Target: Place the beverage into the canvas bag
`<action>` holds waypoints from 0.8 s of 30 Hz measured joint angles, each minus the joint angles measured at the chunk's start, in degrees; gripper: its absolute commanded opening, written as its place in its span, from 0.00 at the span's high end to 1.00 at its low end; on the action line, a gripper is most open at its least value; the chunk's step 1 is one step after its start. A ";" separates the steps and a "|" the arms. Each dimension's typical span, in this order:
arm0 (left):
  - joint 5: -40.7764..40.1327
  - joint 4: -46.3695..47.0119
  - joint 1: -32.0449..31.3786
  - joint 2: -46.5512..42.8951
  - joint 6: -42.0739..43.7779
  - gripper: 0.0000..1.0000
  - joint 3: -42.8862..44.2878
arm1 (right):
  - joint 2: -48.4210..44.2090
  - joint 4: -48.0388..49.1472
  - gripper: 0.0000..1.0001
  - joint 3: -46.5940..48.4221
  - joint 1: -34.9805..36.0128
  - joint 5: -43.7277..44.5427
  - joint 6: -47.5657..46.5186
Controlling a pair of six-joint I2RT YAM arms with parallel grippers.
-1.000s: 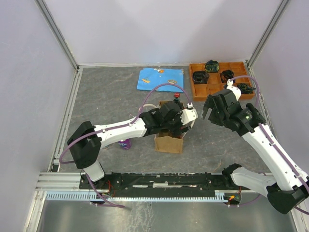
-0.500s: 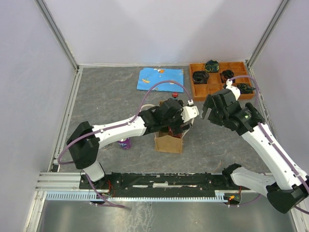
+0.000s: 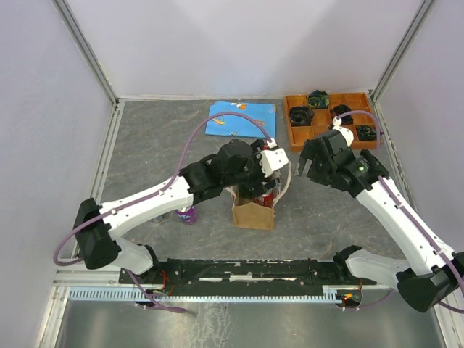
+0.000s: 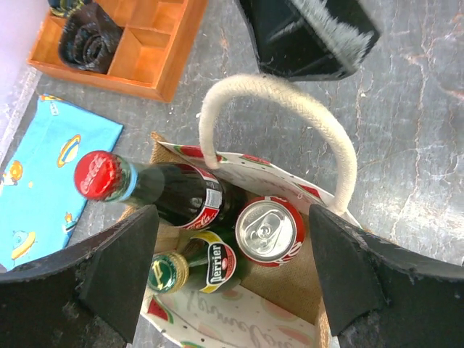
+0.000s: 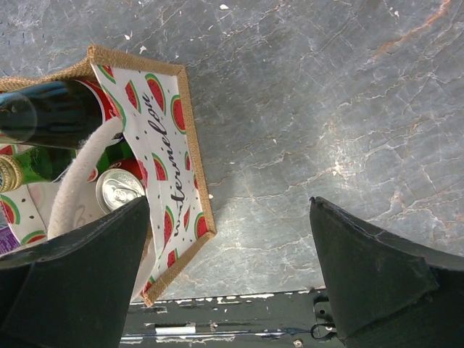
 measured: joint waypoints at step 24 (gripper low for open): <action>11.04 -14.97 36.50 -36.28 -14.97 0.01 -23.19 | 4.31 2.54 0.01 0.00 -0.04 -3.13 -0.15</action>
